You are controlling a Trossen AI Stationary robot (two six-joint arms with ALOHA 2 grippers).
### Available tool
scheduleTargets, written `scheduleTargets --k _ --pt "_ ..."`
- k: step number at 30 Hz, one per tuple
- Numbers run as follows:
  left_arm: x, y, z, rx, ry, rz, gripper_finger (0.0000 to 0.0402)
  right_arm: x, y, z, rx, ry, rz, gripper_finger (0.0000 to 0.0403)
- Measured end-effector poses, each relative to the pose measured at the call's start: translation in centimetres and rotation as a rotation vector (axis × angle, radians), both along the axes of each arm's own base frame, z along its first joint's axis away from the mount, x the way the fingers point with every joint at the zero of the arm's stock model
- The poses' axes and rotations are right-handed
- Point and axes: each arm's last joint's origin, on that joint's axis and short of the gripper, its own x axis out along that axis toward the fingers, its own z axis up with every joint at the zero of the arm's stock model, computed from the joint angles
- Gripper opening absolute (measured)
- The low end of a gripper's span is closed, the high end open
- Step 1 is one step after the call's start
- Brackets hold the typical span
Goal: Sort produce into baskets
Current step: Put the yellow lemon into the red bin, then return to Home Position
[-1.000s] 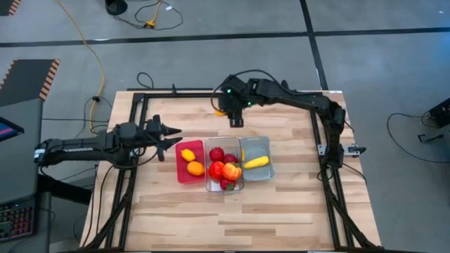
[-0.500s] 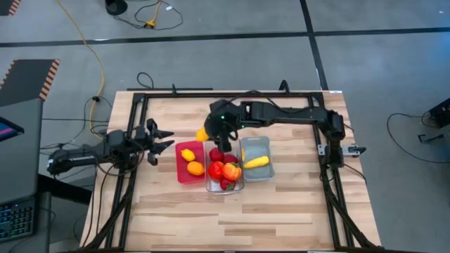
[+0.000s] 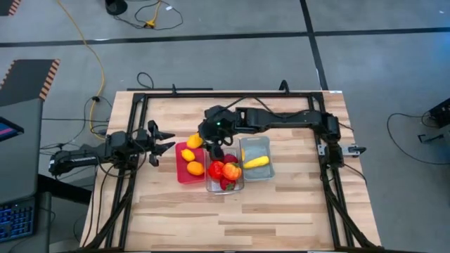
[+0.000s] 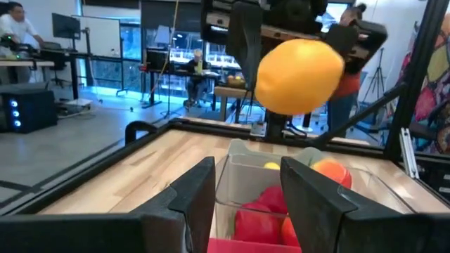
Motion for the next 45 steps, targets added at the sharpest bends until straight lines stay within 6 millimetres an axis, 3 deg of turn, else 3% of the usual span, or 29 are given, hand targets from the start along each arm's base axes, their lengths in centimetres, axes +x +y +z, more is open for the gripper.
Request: scheduleTargets --k 8,14,18,29,32,35,40,45 --pt "0.0 0.0 0.0 -0.002 -0.001 -0.003 0.0147 2.9 0.8 -5.2 0.072 0.062 0.053 0.0276" --pt "0.0 0.0 -0.1 -0.004 0.01 -0.003 0.0147 4.1 1.0 -7.9 0.122 0.087 0.1 0.0277" --pt "0.0 0.0 -0.2 -0.005 0.015 -0.003 0.0147 4.4 1.0 -8.0 0.155 0.076 0.095 0.0289" --pt "0.0 0.0 -0.5 -0.014 0.04 -0.004 0.0147 4.3 0.9 -8.4 0.179 0.102 0.076 0.0376" --pt "0.0 0.0 -0.5 -0.023 0.038 -0.004 0.0147 3.5 0.4 -7.1 0.165 0.104 0.075 0.038" --pt "0.0 0.0 -0.5 -0.025 0.038 -0.005 0.0147 1.9 -0.3 -3.8 0.135 0.068 0.085 0.0379" --pt "0.0 0.0 -0.5 -0.051 0.036 -0.004 0.0147 -2.3 -1.3 1.8 0.073 0.048 0.104 0.0374" --pt "0.0 0.0 -0.5 -0.053 0.033 0.003 0.0147 -6.6 -2.4 4.7 0.112 0.093 0.143 0.0368"
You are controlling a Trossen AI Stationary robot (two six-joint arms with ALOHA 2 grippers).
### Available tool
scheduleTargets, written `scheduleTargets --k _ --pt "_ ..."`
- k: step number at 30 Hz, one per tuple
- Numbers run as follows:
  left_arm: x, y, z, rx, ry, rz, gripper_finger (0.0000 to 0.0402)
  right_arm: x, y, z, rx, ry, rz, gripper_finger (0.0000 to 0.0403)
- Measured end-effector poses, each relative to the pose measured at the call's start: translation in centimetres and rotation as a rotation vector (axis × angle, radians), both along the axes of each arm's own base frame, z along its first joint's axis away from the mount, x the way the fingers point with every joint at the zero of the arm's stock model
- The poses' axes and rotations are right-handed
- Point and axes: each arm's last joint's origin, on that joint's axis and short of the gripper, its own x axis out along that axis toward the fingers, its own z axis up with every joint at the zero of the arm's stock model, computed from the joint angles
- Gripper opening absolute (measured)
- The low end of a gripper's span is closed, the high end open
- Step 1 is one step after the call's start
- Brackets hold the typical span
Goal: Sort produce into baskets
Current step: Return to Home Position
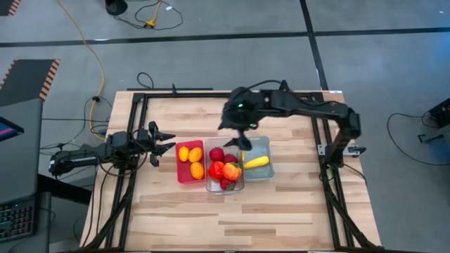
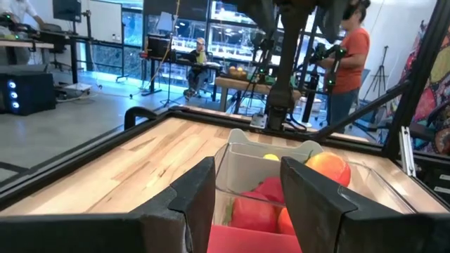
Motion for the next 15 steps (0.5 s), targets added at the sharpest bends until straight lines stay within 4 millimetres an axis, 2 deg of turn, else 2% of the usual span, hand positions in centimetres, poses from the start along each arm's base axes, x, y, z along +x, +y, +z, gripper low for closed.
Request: scheduleTargets --k 6,15 --pt "0.0 0.0 0.0 -0.015 -0.008 0.009 0.0147 -4.6 -1.4 -1.1 0.036 -0.028 -0.089 0.0367" --pt "0.0 0.1 0.0 -0.003 -0.002 0.051 0.0147 -13.2 -1.7 -5.1 0.062 -0.233 -0.342 0.0367"
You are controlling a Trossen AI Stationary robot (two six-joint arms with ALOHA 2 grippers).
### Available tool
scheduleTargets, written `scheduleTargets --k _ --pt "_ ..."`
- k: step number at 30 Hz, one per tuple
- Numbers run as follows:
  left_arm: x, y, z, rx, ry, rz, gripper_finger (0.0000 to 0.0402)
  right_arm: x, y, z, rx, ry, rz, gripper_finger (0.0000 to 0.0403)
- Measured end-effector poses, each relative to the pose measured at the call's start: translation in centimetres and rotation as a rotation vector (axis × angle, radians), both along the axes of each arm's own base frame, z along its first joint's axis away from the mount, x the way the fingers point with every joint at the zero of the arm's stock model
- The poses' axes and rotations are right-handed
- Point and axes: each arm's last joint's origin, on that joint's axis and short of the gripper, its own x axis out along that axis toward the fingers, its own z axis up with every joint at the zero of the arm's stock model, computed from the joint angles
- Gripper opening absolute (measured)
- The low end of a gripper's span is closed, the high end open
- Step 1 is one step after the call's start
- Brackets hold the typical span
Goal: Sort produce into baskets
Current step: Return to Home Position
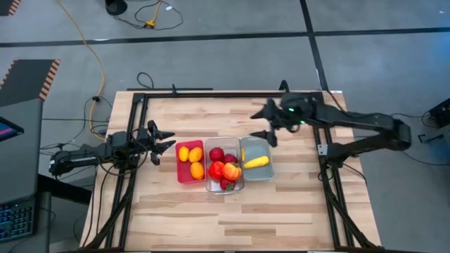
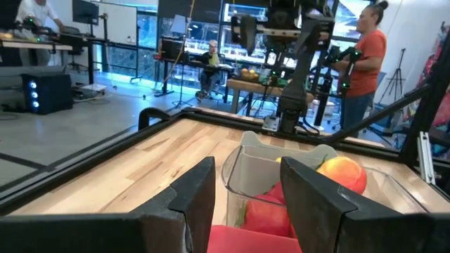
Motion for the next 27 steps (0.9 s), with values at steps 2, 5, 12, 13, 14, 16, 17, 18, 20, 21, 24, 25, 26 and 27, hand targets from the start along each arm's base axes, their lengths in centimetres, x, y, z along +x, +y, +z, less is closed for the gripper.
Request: scheduleTargets --k 2,5,12,13,14,16,17,18,20,21,24,25,26,27 --pt "0.0 0.0 0.0 0.004 0.001 0.0 0.0147 -1.9 0.3 -0.7 0.007 -0.039 -0.03 0.0367" --pt "0.0 0.0 0.0 0.002 0.001 0.0 0.0147 -4.5 0.7 -2.0 0.012 -0.084 -0.062 0.0367" --pt "0.0 0.0 0.0 0.004 0.002 0.002 0.0147 -9.7 1.4 -5.3 0.004 -0.185 -0.124 0.0367" --pt "0.0 0.0 0.0 0.004 0.001 0.002 0.0147 -10.3 1.5 -5.8 0.001 -0.199 -0.13 0.0367" --pt "0.0 0.0 0.0 0.002 0.0 0.002 0.0147 -10.8 1.6 -6.4 -0.002 -0.208 -0.133 0.0367" --pt "0.0 0.0 0.0 0.0 -0.001 0.004 0.0147 -11.7 2.0 -7.3 0.001 -0.228 -0.134 0.0367" --pt "0.0 0.0 0.0 0.0 -0.001 0.007 0.0147 -12.1 2.1 -7.8 0.019 -0.237 -0.138 0.0367" --pt "0.0 0.0 0.0 -0.004 -0.002 0.015 0.0147 -12.4 2.3 -8.2 0.048 -0.245 -0.142 0.0367" --pt "0.0 0.1 0.0 -0.015 -0.004 0.039 0.0147 -12.7 2.7 -9.0 0.126 -0.245 -0.146 0.0367" --pt "0.0 0.1 0.0 -0.017 -0.005 0.052 0.0147 -12.8 2.9 -9.3 0.155 -0.247 -0.145 0.0367" --pt "-0.1 0.2 0.0 -0.02 -0.006 0.088 0.0147 -12.9 3.4 -10.2 0.171 -0.228 -0.115 0.0367" --pt "-0.1 0.3 0.0 -0.021 -0.007 0.099 0.0147 -12.9 3.5 -10.5 0.168 -0.22 -0.102 0.0367" --pt "-0.1 0.3 0.0 -0.021 -0.007 0.106 0.0147 -12.8 3.7 -10.6 0.151 -0.213 -0.087 0.0365" --pt "-0.1 0.3 0.0 -0.014 -0.005 0.111 0.0147 -12.8 3.8 -10.9 0.126 -0.207 -0.072 0.0361"
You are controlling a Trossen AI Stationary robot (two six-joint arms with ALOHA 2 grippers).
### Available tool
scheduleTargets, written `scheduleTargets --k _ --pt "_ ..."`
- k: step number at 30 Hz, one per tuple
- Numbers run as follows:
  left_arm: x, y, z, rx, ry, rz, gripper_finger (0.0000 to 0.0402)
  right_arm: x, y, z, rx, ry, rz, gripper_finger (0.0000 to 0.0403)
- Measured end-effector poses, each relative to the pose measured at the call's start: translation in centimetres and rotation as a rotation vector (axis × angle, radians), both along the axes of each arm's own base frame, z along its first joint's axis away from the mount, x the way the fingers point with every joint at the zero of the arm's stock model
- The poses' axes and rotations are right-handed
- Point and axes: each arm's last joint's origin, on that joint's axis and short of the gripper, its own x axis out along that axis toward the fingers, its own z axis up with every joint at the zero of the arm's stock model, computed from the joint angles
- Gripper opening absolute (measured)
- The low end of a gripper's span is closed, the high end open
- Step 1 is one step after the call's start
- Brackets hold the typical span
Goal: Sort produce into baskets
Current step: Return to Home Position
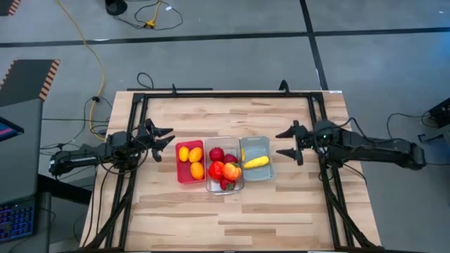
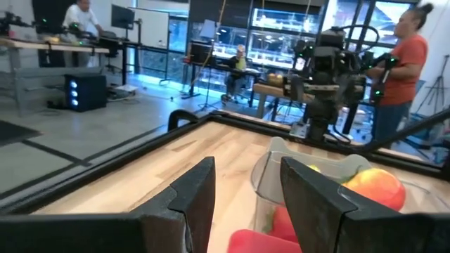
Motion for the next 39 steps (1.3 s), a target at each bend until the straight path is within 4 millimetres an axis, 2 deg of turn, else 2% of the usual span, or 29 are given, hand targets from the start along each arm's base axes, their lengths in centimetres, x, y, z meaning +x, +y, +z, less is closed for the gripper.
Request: scheduleTargets --k 4,11,17,22,25,29,31,34,39 --pt "0.0 0.0 0.0 0.026 0.009 0.013 0.0147 -0.1 0.3 -1.4 -0.046 0.032 0.014 0.0322" --pt "0.0 0.0 0.0 0.033 0.011 0.019 0.0147 -0.9 0.4 -3.1 -0.067 0.023 -0.038 0.021" --pt "0.0 0.0 0.0 0.033 0.011 0.021 0.0147 -1.7 0.6 -2.6 -0.106 -0.06 -0.035 0.0097" --pt "0.0 0.1 0.0 0.033 0.011 0.021 0.0147 -2.5 0.8 -2.2 -0.135 -0.105 -0.033 0.0022" --pt "0.0 0.1 0.0 0.033 0.011 0.021 0.0147 -2.9 0.9 -2.1 -0.136 -0.124 -0.03 0.0017" --pt "0.0 0.0 0.0 0.033 0.011 0.021 0.0147 -3.3 1.1 -1.8 -0.143 -0.185 -0.023 0.004" --pt "0.0 0.0 0.0 0.033 0.011 0.021 0.0147 -3.3 1.1 -2.4 -0.148 -0.22 -0.021 0.0044" --pt "0.0 0.0 0.0 0.034 0.011 0.021 0.0147 -3.0 1.1 -3.6 -0.157 -0.265 -0.024 0.0034" --pt "0.0 0.0 0.0 0.037 0.012 0.02 0.0147 -2.8 1.0 -4.0 -0.195 -0.318 -0.029 0.0017"
